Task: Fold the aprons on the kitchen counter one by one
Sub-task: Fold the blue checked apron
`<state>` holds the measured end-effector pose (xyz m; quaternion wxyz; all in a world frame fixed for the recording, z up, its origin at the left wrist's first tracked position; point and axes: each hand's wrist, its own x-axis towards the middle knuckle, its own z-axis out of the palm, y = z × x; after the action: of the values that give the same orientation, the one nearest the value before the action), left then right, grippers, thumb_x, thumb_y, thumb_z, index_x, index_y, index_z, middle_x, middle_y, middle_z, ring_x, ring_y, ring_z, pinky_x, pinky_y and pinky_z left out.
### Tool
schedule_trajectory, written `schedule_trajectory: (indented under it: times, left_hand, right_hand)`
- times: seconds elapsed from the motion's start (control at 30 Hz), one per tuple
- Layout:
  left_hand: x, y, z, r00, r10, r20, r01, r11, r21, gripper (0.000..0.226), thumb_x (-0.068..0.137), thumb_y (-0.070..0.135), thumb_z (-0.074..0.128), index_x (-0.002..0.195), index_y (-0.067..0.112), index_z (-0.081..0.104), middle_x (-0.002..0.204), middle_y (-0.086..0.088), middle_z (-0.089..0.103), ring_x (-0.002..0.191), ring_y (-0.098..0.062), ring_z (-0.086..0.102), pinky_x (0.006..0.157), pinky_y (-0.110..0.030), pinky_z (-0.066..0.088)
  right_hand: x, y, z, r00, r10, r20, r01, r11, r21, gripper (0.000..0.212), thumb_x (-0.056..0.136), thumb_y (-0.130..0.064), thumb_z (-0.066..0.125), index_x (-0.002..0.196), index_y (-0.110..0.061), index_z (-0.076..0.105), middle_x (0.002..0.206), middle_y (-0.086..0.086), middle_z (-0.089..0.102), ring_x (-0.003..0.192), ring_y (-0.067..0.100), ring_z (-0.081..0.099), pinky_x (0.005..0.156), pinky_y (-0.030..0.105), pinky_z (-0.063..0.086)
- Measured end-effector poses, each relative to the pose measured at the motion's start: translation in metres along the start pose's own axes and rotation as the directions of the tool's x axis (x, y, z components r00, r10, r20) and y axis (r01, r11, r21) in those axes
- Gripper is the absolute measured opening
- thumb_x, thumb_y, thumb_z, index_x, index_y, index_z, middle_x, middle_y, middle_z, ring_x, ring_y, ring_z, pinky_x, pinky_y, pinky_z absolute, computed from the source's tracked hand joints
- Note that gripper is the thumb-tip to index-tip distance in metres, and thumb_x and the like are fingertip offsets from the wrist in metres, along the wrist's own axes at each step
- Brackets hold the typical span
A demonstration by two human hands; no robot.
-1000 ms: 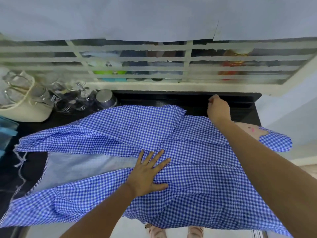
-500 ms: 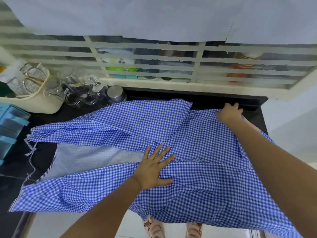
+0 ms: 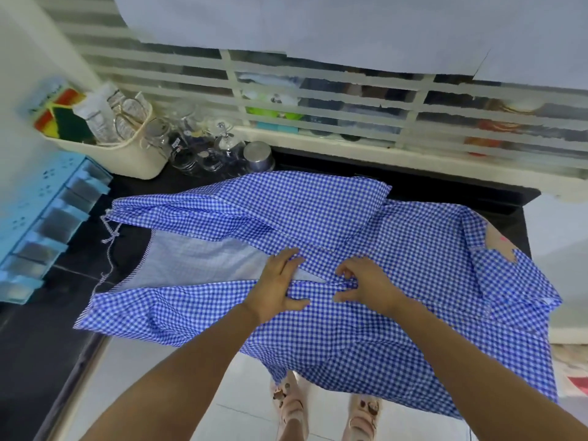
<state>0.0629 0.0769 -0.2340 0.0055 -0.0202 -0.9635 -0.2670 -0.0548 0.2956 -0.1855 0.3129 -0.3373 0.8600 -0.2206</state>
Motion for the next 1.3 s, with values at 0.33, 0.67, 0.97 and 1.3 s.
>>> schedule_trajectory:
  times: [0.33, 0.67, 0.97, 1.3]
  left_hand:
    - [-0.107, -0.086, -0.093, 0.94, -0.34, -0.034, 0.334, 0.891, 0.309, 0.066, 0.069, 0.065, 0.054, 0.11, 0.015, 0.065, 0.107, -0.005, 0.064, 0.099, -0.029, 0.063, 0.085, -0.047, 0.04]
    - [-0.117, -0.129, -0.192, 0.766, -0.629, -0.134, 0.636, 0.709, 0.306, 0.014, 0.092, 0.024, 0.059, 0.103, 0.019, 0.066, 0.092, 0.005, 0.065, 0.099, -0.02, 0.058, 0.101, -0.033, 0.02]
    - [-0.053, -0.119, -0.156, 0.644, -0.731, -0.225, 0.723, 0.484, 0.493, 0.031, 0.095, 0.017, 0.047, 0.123, 0.017, 0.059, 0.127, -0.009, 0.044, 0.119, -0.029, 0.037, 0.101, -0.044, 0.03]
    - [-0.081, -0.141, -0.112, 0.665, -0.663, -0.343, 0.673, 0.731, -0.109, 0.029, 0.094, 0.012, 0.05, 0.12, -0.001, 0.055, 0.118, -0.021, 0.055, 0.109, -0.035, 0.051, 0.096, -0.043, 0.039]
  right_hand:
    - [-0.001, -0.017, 0.01, 0.985, 0.172, -0.007, -0.172, 0.985, 0.02, 0.02, 0.087, -0.021, 0.07, 0.076, -0.016, 0.054, 0.073, 0.001, 0.052, 0.064, 0.013, 0.045, 0.057, 0.02, 0.035]
    - [0.003, -0.024, 0.008, 0.827, 0.558, -0.066, -0.561, 0.826, -0.052, 0.024, 0.091, -0.016, 0.058, 0.072, -0.015, 0.044, 0.07, 0.004, 0.05, 0.063, 0.019, 0.047, 0.057, 0.029, 0.039]
    - [0.002, -0.037, -0.003, 0.713, 0.622, -0.323, -0.701, 0.627, -0.341, 0.037, 0.089, -0.034, 0.06, 0.119, -0.015, 0.051, 0.129, 0.01, 0.046, 0.122, 0.03, 0.042, 0.101, 0.048, 0.035]
    - [0.095, -0.163, 0.075, 0.963, -0.203, -0.175, 0.176, 0.971, -0.161, 0.048, 0.095, -0.019, 0.052, 0.141, -0.014, 0.038, 0.143, 0.005, 0.035, 0.13, 0.022, 0.031, 0.108, 0.031, 0.033]
